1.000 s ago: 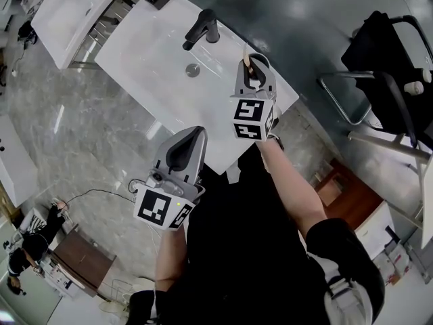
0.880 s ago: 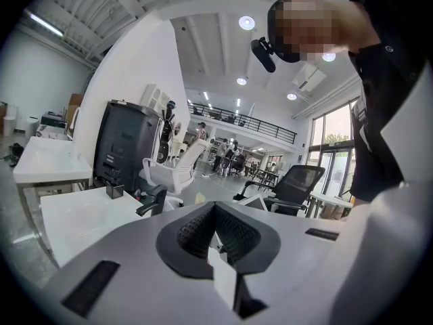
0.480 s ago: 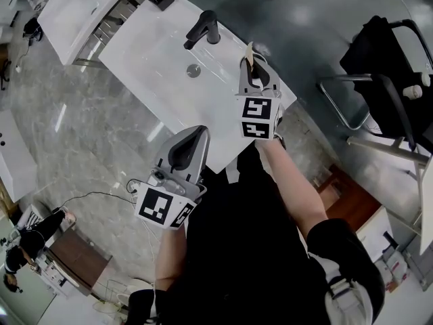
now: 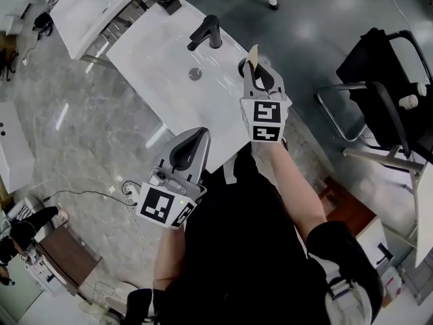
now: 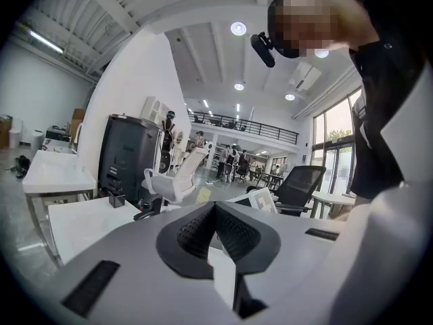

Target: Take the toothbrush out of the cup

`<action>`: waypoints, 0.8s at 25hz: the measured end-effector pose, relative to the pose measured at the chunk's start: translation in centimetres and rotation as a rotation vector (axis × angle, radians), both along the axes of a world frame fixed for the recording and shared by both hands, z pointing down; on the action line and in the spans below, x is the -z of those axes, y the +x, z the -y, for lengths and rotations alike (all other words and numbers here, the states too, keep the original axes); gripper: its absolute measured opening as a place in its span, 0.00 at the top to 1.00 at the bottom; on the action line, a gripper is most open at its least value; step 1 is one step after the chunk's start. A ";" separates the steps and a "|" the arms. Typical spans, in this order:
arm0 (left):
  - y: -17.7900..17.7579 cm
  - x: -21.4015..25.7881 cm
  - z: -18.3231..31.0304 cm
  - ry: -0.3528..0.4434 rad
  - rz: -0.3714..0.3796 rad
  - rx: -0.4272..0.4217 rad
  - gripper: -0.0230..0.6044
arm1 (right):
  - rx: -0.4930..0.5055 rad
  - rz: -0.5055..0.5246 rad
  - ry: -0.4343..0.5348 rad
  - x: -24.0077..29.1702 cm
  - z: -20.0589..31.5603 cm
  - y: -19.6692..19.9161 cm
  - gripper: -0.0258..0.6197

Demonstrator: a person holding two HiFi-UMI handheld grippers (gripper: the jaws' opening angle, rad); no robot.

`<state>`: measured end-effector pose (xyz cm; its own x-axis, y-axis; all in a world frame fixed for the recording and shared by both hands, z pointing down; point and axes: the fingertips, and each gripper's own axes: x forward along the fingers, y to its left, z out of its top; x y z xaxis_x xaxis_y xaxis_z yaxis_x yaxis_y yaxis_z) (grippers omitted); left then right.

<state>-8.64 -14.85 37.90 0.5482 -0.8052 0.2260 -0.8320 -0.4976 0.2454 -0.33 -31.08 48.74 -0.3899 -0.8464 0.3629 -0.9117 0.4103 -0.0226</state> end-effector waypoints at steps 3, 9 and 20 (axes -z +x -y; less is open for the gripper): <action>0.2 0.4 -0.6 0.015 0.003 0.018 0.94 | 0.038 0.015 0.028 1.0 -0.5 0.2 0.89; 1.5 1.1 -1.5 0.039 0.010 0.039 0.94 | 0.067 0.044 0.074 3.2 -0.8 1.8 0.89; 3.9 2.1 -3.1 0.074 0.026 0.066 0.94 | 0.151 0.244 0.119 8.2 -1.9 3.8 0.89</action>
<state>-4.78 -11.73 35.84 0.4885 -0.8542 0.1782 -0.8689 -0.4577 0.1885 3.48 -29.19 40.53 -0.5776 -0.8033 0.1452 -0.8140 0.5532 -0.1773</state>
